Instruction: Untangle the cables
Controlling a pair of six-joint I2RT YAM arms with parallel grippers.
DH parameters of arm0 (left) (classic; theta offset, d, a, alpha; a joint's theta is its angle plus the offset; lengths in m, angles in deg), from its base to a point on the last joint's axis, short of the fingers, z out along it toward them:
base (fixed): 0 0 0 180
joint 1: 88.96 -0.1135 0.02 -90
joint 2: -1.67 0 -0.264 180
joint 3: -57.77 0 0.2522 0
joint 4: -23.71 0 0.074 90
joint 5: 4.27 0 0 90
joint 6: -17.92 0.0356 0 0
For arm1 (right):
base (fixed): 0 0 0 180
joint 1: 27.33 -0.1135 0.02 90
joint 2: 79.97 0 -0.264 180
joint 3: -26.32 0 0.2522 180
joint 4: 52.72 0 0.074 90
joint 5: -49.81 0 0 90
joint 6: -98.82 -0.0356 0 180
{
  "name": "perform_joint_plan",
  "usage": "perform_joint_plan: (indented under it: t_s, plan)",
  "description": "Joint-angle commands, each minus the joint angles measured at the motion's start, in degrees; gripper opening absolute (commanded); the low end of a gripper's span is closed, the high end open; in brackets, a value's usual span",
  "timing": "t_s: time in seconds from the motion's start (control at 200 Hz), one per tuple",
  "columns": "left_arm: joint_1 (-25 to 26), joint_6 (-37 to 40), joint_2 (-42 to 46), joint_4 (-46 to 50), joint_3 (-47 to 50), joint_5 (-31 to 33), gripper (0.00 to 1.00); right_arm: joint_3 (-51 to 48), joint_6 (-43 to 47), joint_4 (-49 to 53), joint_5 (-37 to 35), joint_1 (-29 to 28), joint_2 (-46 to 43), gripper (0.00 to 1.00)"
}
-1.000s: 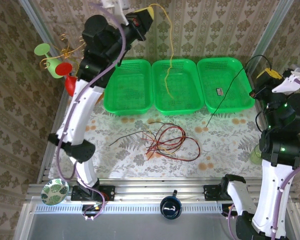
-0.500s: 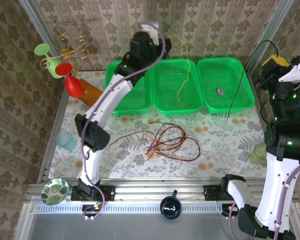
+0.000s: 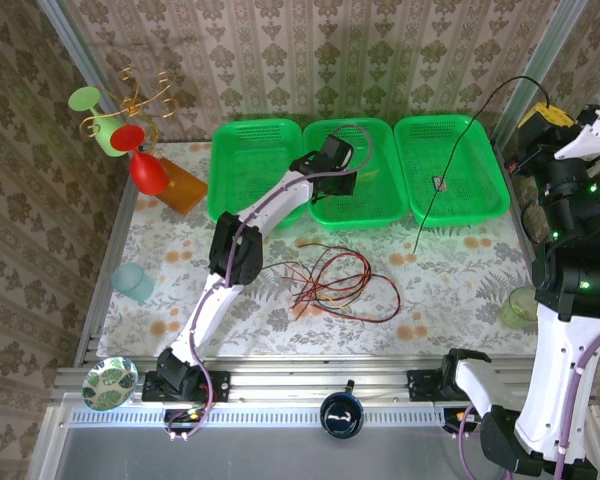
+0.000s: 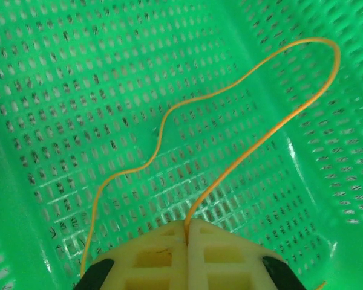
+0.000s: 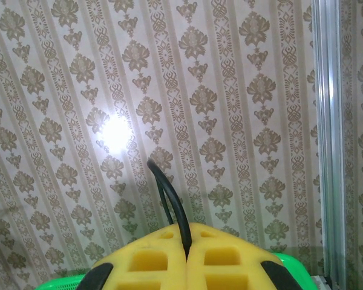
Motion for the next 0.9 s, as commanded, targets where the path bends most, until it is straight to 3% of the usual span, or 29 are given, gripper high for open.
perform_joint_plan:
  t_s: [0.0,0.055,0.08,0.205,0.47,0.63,0.895]
  plan:
    - [0.1,-1.1,5.0,-0.5,1.3,-1.8,0.21,2.0,0.8,-0.1,-0.1,-0.9,1.2,0.0]
    - [0.0,-0.6,5.1,-0.2,1.2,-3.4,0.47,3.0,1.6,-0.2,-0.8,-1.3,2.0,0.0]
    - [-0.1,-0.6,5.1,0.2,1.1,-3.7,0.54,4.2,2.1,-0.1,-1.0,-1.5,2.4,0.0]
    - [-0.4,0.9,6.4,1.6,1.1,-3.1,0.7,9.4,2.1,0.8,-2.5,-2.0,4.9,0.0]
    - [-0.3,4.4,12.4,2.0,1.9,-1.2,0.84,11.7,2.5,0.1,-5.9,-2.1,9.1,0.0]
    - [-0.1,5.4,16.5,2.4,3.7,-0.7,0.85,11.3,1.6,-2.4,-9.0,-2.2,12.2,0.0]
    - [0.4,4.6,31.3,-7.6,24.6,-0.5,0.85,13.2,1.5,-6.0,-14.1,-2.2,17.3,0.0]
